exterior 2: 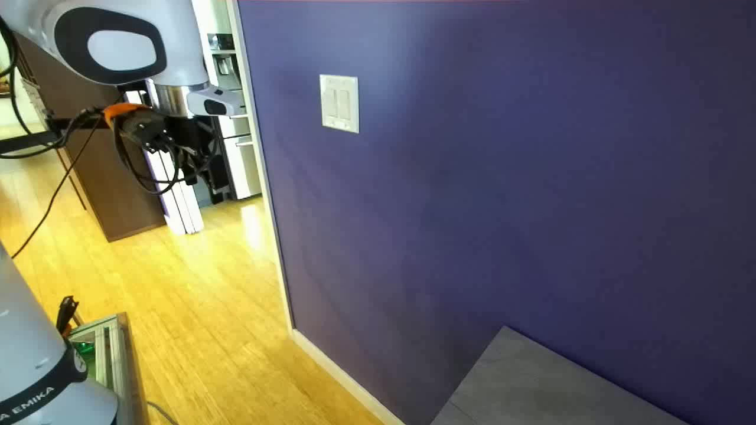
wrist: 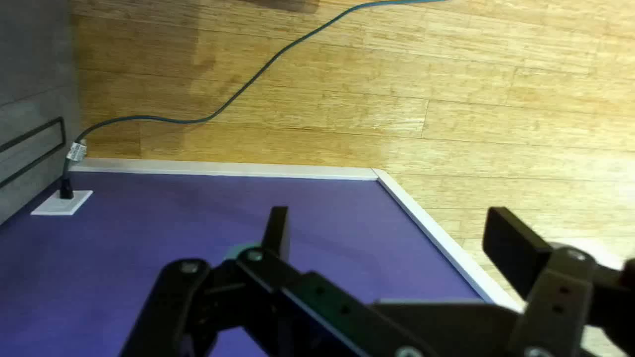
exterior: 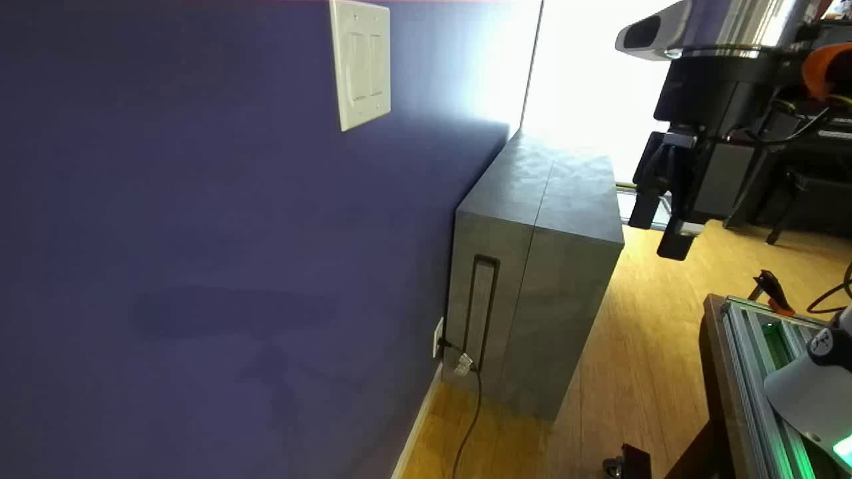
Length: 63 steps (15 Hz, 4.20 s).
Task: Flip the right light switch on the wall
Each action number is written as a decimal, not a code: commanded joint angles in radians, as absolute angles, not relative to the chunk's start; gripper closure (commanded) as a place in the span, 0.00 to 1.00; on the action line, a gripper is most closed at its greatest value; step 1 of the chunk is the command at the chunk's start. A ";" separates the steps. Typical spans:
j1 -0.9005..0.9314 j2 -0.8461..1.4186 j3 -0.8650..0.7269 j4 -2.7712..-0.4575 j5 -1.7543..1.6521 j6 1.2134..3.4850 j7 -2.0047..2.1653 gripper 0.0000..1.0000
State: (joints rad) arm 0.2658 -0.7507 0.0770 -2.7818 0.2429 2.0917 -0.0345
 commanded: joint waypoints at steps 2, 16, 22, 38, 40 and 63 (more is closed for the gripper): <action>0.256 -0.748 0.086 -2.784 0.249 2.087 -0.040 0.00; 0.195 -0.714 0.023 -2.607 0.280 2.160 -0.024 0.00; 0.198 -0.630 -0.028 -2.519 0.407 2.326 -0.022 0.30; 0.255 -0.340 -0.052 -2.310 0.608 2.688 -0.080 1.00; 0.257 -0.310 -0.051 -2.291 0.614 2.705 -0.085 1.00; 0.100 -0.401 0.033 -2.237 0.166 2.034 0.071 0.54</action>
State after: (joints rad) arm 0.1205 -0.3068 0.0081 -2.2461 0.2276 2.2288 0.0457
